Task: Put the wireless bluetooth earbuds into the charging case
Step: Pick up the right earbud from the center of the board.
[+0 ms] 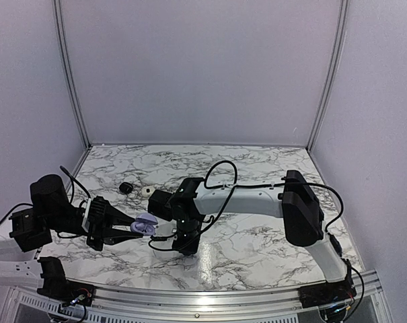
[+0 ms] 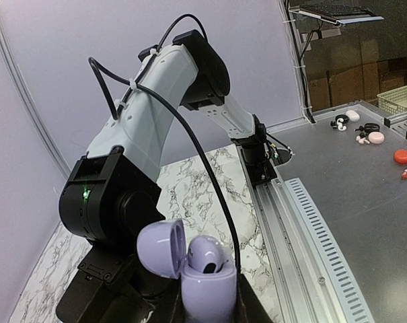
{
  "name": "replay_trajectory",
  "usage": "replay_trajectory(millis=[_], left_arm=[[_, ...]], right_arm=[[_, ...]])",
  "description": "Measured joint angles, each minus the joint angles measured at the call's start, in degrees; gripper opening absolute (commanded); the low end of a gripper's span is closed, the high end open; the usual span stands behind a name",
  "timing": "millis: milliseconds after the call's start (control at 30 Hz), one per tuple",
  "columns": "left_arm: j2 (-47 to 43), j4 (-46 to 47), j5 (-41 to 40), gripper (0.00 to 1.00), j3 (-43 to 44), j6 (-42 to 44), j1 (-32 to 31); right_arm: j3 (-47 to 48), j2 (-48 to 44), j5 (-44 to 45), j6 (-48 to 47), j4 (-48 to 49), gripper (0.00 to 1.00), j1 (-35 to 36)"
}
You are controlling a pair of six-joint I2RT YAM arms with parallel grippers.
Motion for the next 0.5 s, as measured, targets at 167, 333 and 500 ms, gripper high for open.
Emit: replay_trajectory(millis=[167, 333, 500], left_arm=[[-0.02, 0.0, -0.09, 0.0, -0.07, 0.02, 0.0], [-0.02, 0.0, -0.13, 0.0, -0.37, 0.02, 0.0], [-0.02, 0.0, -0.17, 0.0, -0.42, 0.04, 0.0]], right_arm=[[-0.11, 0.52, -1.07, 0.07, 0.0, 0.24, -0.02], [-0.24, 0.52, -1.49, 0.42, -0.02, 0.21, -0.04], [-1.25, 0.52, -1.44, 0.59, 0.0, 0.21, -0.04]])
